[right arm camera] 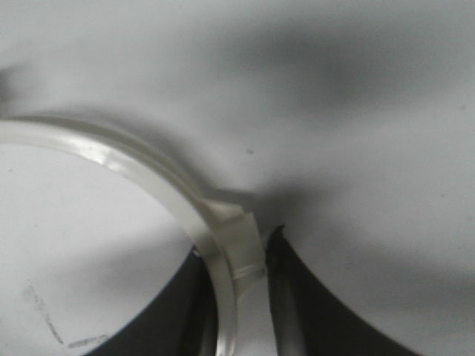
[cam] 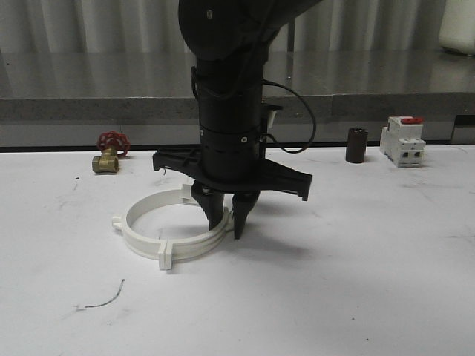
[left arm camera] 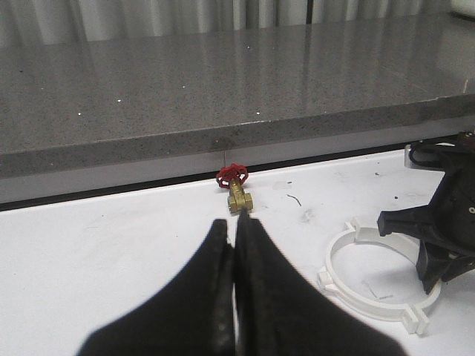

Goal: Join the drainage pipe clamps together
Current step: 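Lower and press the held half onto the placed half's ends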

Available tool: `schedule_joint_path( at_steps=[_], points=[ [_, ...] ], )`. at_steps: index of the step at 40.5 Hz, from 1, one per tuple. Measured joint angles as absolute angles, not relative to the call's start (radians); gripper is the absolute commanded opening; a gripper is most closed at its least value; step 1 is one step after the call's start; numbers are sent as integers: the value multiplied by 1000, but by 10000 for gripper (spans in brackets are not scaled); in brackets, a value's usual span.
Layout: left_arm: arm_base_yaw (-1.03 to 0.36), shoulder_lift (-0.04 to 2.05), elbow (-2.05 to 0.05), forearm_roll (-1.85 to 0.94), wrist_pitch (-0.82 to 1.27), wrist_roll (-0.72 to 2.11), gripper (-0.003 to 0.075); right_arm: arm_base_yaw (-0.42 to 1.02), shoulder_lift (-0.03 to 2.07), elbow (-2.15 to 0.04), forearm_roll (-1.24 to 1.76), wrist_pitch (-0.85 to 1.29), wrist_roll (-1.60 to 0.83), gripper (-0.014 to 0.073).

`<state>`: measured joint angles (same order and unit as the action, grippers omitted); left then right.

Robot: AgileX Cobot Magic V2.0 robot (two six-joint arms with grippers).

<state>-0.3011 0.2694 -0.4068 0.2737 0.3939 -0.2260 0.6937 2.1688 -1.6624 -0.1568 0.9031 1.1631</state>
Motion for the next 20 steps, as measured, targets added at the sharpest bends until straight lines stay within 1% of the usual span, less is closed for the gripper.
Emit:
schedule_joint_path(
  at_steps=[6, 9, 13, 20],
  points=[
    [-301, 269, -407, 274, 394, -226, -20, 694, 2169, -1662, -157, 903, 1167, 43],
    [-301, 269, -407, 274, 394, -226, -20, 694, 2169, -1662, -156, 903, 1166, 73],
    [-301, 269, -407, 274, 394, -226, -20, 694, 2169, -1662, -156, 903, 1168, 147],
    [-301, 269, -407, 274, 394, -226, -20, 694, 2169, -1662, -154, 898, 1170, 309]
  ],
)
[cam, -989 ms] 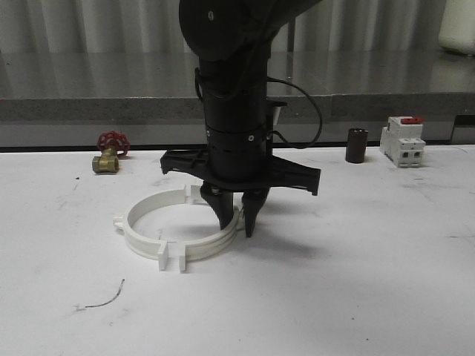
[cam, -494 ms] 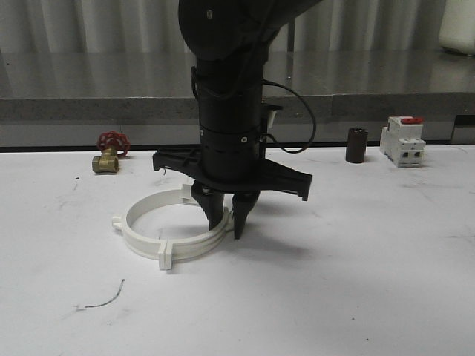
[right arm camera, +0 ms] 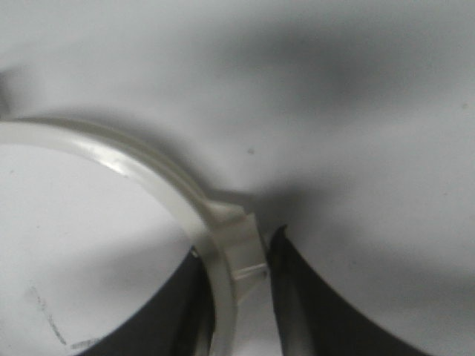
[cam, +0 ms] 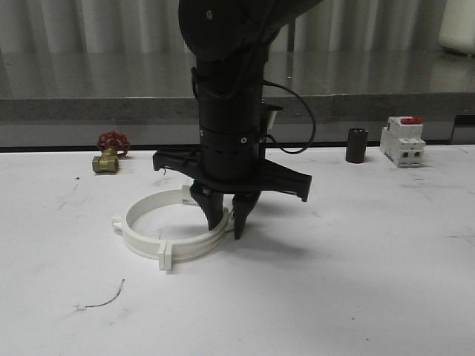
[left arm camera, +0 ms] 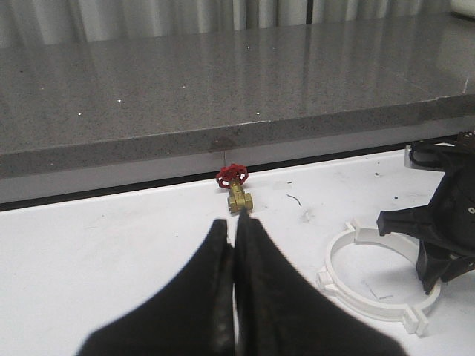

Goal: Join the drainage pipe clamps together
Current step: 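Lower and press the held half onto the placed half's ends, then open the right gripper and raise it away from the ring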

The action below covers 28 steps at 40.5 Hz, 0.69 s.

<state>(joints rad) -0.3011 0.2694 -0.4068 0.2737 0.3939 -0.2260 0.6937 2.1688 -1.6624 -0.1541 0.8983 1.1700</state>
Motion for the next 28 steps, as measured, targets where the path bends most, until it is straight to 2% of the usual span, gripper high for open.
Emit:
schedule_joint_path(
  at_steps=[7, 11, 28],
  points=[
    [-301, 269, -407, 274, 394, -226, -20, 694, 2169, -1662, -154, 889, 1180, 436],
    [-301, 269, -407, 274, 394, -226, -20, 694, 2169, -1662, -157, 884, 1196, 474],
    [-301, 269, -407, 274, 394, -226, -20, 695, 2129, -1662, -215, 884, 1253, 477]
  ],
)
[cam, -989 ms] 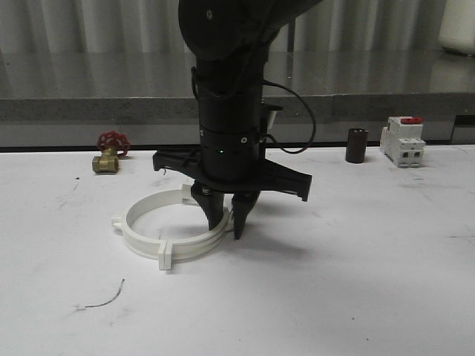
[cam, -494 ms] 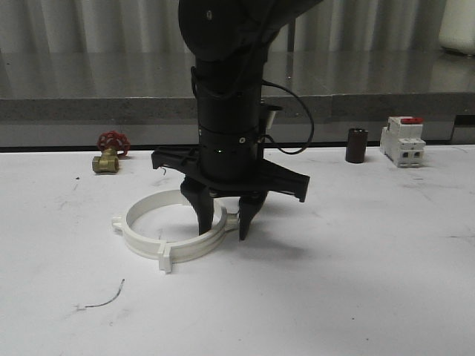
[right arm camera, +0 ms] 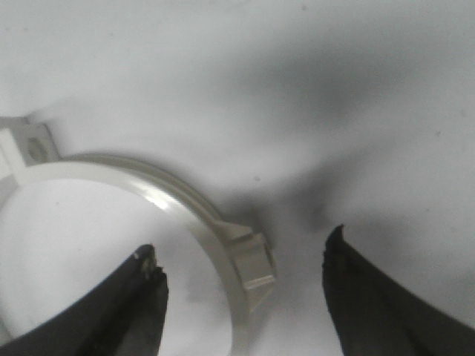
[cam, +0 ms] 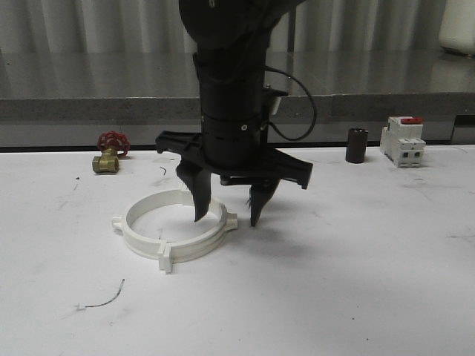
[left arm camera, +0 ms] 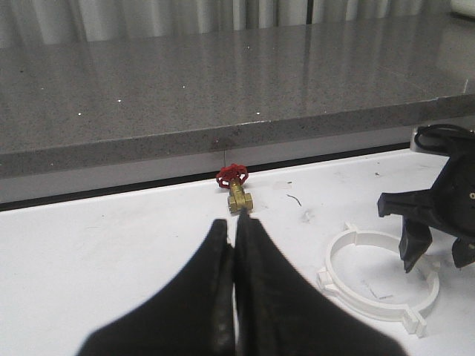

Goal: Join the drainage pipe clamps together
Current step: 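Open the right gripper and raise it away from the ring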

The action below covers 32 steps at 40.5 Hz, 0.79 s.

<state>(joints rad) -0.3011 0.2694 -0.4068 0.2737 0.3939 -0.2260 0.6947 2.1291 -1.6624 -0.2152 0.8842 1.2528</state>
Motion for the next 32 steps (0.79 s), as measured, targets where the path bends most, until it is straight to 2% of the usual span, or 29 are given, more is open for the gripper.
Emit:
schedule_joint_path(
  at_steps=[6, 10, 21, 32],
  points=[
    [-301, 269, -407, 274, 394, -226, -20, 695, 2090, -1662, -220, 903, 1256, 463],
    [-301, 269, -407, 274, 394, -226, -20, 695, 2064, -1662, -222, 914, 1256, 378],
    [-301, 269, -407, 274, 394, -226, -20, 696, 1989, -1662, -222, 967, 1256, -121],
    [-301, 269, -407, 274, 394, -226, -20, 697, 1912, -1662, -196, 1034, 1188, -116]
  ],
)
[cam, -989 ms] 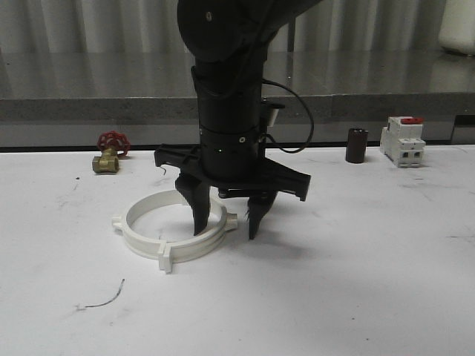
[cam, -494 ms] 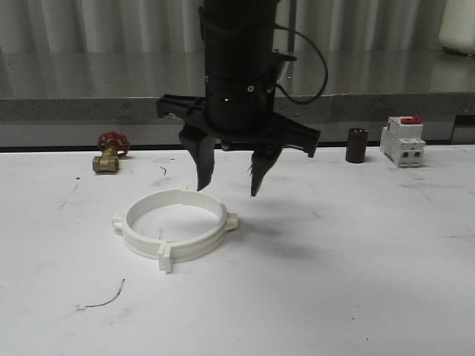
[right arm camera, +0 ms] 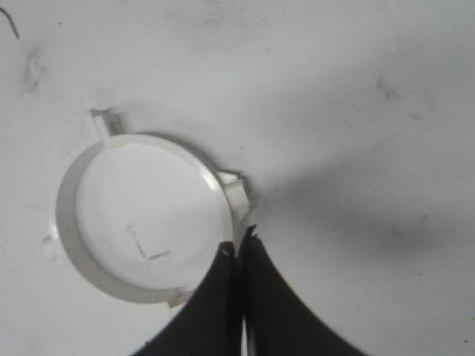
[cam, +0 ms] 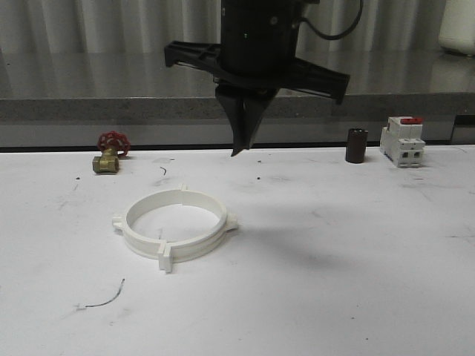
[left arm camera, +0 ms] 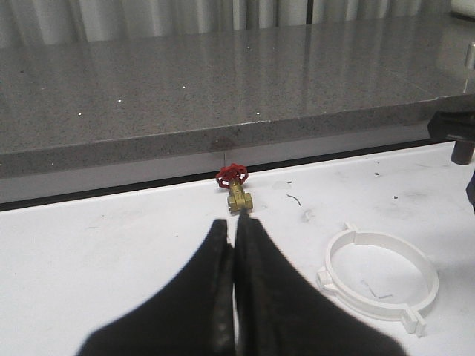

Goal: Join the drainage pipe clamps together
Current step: 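Open the right gripper and raise it away from the ring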

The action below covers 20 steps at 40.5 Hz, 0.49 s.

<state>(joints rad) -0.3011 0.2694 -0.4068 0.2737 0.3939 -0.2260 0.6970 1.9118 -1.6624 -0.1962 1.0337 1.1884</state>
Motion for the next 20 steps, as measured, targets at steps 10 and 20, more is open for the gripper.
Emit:
schedule_joint_path(
  at_steps=[10, 20],
  points=[
    [-301, 269, -407, 274, 394, -226, -20, 698, 1779, -1581, -208, 1052, 1106, -116],
    [-301, 269, -407, 274, 394, -226, -20, 628, 1569, -1387, -231, 1055, 1049, -116]
  ],
)
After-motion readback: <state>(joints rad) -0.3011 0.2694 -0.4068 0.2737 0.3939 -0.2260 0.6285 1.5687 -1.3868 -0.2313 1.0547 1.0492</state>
